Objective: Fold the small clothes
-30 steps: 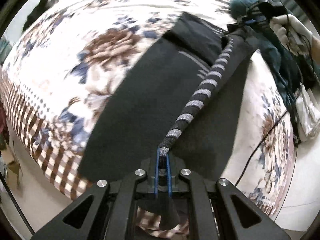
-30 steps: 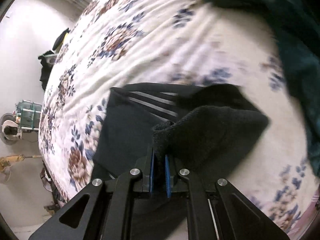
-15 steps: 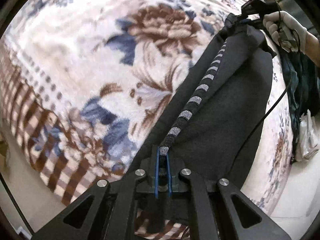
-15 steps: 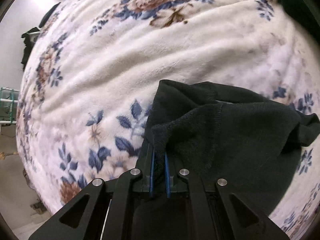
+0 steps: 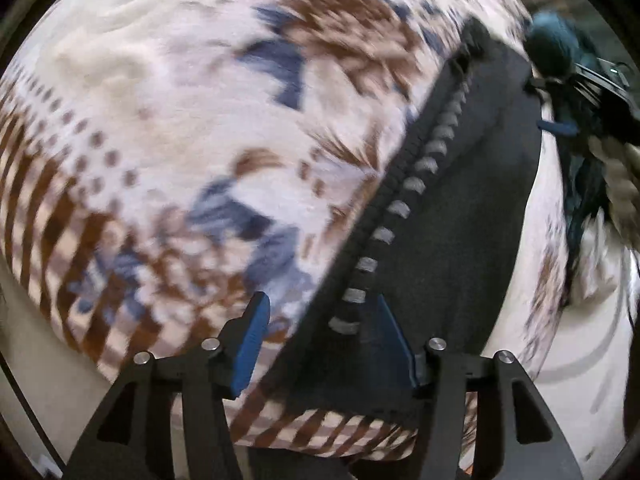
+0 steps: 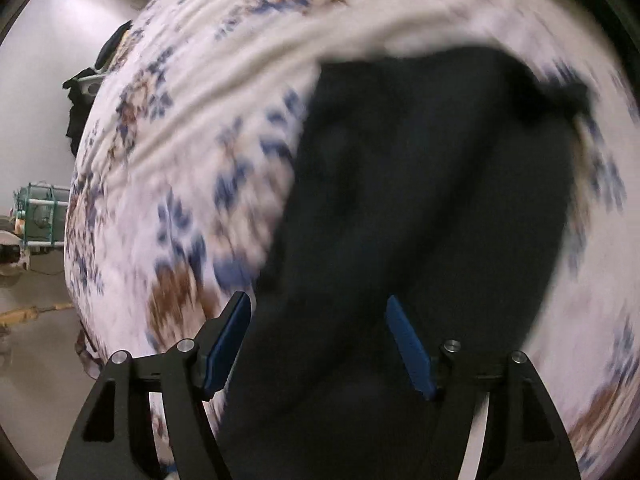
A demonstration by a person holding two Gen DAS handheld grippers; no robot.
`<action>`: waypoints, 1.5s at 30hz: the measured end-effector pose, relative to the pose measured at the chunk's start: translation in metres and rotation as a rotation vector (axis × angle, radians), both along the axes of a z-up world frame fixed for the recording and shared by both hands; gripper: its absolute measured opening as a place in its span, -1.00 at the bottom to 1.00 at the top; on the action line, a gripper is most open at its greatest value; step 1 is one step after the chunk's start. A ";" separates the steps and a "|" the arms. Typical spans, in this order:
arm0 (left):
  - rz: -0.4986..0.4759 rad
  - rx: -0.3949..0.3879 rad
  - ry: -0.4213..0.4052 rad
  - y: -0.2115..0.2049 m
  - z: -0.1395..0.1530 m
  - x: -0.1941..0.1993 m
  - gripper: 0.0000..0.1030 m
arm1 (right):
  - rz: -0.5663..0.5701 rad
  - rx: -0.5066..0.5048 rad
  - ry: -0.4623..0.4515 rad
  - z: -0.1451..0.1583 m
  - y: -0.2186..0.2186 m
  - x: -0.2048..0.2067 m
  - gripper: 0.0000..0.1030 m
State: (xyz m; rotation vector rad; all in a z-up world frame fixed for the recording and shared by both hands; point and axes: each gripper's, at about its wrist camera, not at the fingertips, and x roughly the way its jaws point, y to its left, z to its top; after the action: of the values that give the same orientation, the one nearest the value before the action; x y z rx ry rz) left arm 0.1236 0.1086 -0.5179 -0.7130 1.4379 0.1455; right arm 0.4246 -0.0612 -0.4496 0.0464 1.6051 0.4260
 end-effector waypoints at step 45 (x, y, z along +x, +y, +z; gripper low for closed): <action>-0.312 -0.014 -0.396 0.029 0.019 0.461 -0.98 | -0.633 -0.002 -0.161 -0.050 -0.182 0.046 0.40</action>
State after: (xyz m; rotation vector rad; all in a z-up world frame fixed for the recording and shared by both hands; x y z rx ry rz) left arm 0.5847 0.1373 -0.4989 -0.4865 1.1503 -0.2372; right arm 0.4702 -0.2436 -0.4993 0.4928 1.3441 -0.0644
